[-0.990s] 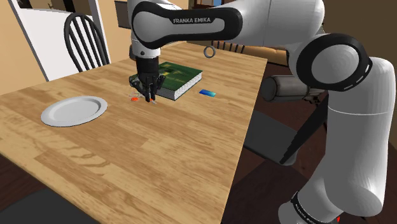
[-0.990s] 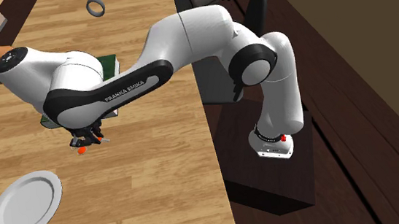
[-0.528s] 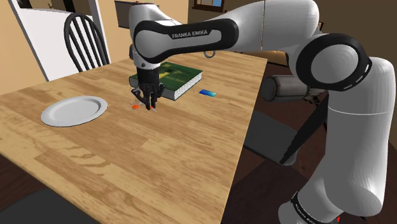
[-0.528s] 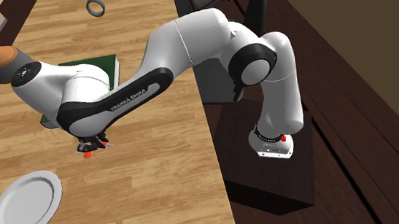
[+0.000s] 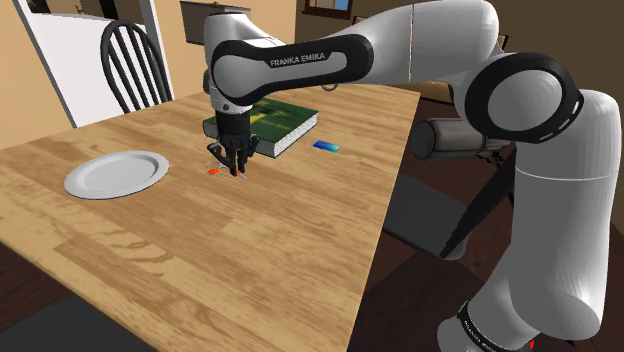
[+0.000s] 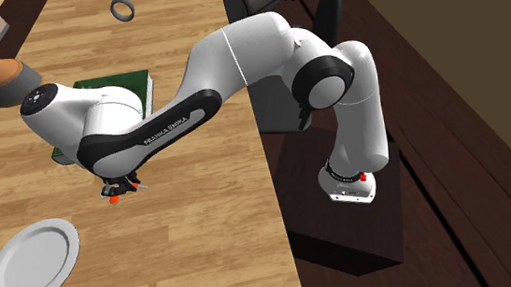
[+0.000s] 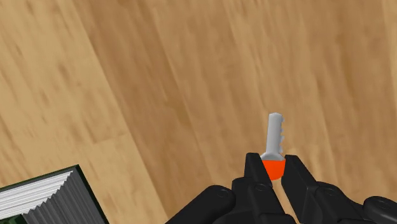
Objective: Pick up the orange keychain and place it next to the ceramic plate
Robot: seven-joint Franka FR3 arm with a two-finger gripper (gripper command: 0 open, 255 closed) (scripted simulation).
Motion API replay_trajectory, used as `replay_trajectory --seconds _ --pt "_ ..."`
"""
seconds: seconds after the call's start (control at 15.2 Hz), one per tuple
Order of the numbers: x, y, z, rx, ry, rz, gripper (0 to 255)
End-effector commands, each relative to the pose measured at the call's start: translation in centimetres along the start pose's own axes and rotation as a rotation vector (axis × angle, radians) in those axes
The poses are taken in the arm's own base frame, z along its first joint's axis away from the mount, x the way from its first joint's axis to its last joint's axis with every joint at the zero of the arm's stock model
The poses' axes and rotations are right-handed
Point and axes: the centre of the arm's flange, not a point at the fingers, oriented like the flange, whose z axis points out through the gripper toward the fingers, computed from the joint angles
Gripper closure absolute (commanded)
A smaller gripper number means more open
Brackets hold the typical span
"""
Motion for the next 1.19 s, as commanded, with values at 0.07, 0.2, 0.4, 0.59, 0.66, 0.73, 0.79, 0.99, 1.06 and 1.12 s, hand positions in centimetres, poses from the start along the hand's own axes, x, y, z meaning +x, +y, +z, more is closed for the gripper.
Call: replay_trajectory --seconds 0.07,0.2,0.4,0.59,0.66,0.73,0.79,0.99,1.06,1.12 --pt "0.0 0.0 0.0 0.000 0.000 0.000 0" --pt "0.0 0.0 0.0 0.000 0.000 0.000 0" --pt "0.0 0.0 -1.3 0.000 0.000 0.000 0" --pt "0.0 0.0 -5.0 0.000 0.000 0.000 0" --pt "0.0 0.0 -5.0 0.000 0.000 0.000 0" --pt "0.0 0.0 -5.0 0.000 0.000 0.000 0" --pt "0.0 0.0 -5.0 0.000 0.000 0.000 0" --pt "0.0 0.0 -5.0 0.000 0.000 0.000 0" --pt "0.0 0.0 -5.0 0.000 0.000 0.000 0" --pt "0.0 0.0 -5.0 0.000 0.000 0.000 0"
